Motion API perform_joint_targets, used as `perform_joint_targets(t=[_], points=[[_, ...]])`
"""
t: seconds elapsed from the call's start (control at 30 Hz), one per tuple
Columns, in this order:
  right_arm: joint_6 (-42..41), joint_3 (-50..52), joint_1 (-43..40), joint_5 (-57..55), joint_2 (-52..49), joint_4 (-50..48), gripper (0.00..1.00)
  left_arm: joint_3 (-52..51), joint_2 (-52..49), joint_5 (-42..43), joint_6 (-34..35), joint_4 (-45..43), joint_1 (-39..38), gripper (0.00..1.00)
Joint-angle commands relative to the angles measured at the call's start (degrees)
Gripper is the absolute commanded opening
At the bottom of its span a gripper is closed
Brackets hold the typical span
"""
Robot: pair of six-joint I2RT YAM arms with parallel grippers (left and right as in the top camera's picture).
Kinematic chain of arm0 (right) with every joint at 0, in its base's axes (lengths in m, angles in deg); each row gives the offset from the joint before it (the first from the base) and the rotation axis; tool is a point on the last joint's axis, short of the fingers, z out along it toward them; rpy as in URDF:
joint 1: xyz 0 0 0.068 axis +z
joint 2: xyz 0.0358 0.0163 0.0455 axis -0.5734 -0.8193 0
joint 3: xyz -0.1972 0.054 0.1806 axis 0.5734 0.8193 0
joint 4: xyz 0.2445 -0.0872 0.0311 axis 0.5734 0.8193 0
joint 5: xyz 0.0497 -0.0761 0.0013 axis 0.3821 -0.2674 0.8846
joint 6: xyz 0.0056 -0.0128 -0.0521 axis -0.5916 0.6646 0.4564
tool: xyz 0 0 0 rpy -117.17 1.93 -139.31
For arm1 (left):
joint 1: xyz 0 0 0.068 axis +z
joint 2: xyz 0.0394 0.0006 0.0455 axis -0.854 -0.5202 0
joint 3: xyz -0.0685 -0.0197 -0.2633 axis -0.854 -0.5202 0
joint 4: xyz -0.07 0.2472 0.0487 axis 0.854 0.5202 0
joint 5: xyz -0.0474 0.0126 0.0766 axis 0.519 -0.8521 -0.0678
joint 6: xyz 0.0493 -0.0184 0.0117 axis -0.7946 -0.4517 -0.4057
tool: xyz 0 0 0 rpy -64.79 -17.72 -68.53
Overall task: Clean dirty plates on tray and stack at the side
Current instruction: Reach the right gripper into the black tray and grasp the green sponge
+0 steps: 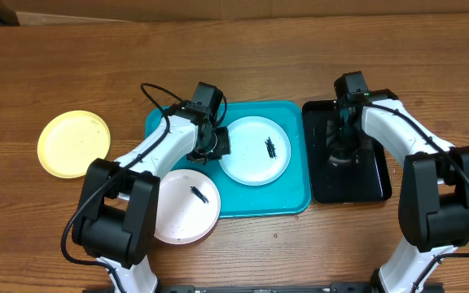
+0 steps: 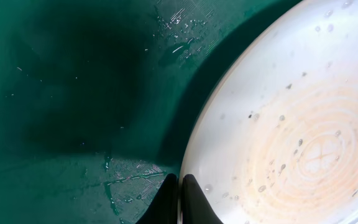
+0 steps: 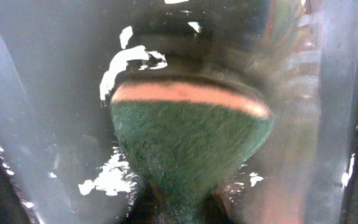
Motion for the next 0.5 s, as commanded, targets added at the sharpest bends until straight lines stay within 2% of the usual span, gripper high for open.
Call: perform_joint_targets(t=[0.0,0.13,0.23,0.33,0.47], points=[[-0.26,-1.46,-0.11,0.48,0.90,0.79,0.04,-0.39,1.18,-0.72,0.57,-0.26,-0.55,0.06],[-0.24,-7.17,-0.11,0.46,1.36,6.36,0.04,-0.39,1.18,-3.37,0.57,-0.81,-0.37,0.09],[-0.26,-10.78,-0.11,0.52,2.12,10.43,0.04,-0.39,1.18,-4.13,0.55,-1.27,-0.33,0.21],[-0.02,-11.32,0.02,1.07,2.29,12.83,0.04,-0.39,1.18,-4.09,0.57,-1.70,-0.33,0.21],[0.24,-8.98,0.02,1.36,2.19,11.69,0.04,-0.39,1.18,-4.07,0.59,-1.73,-0.39,0.16]])
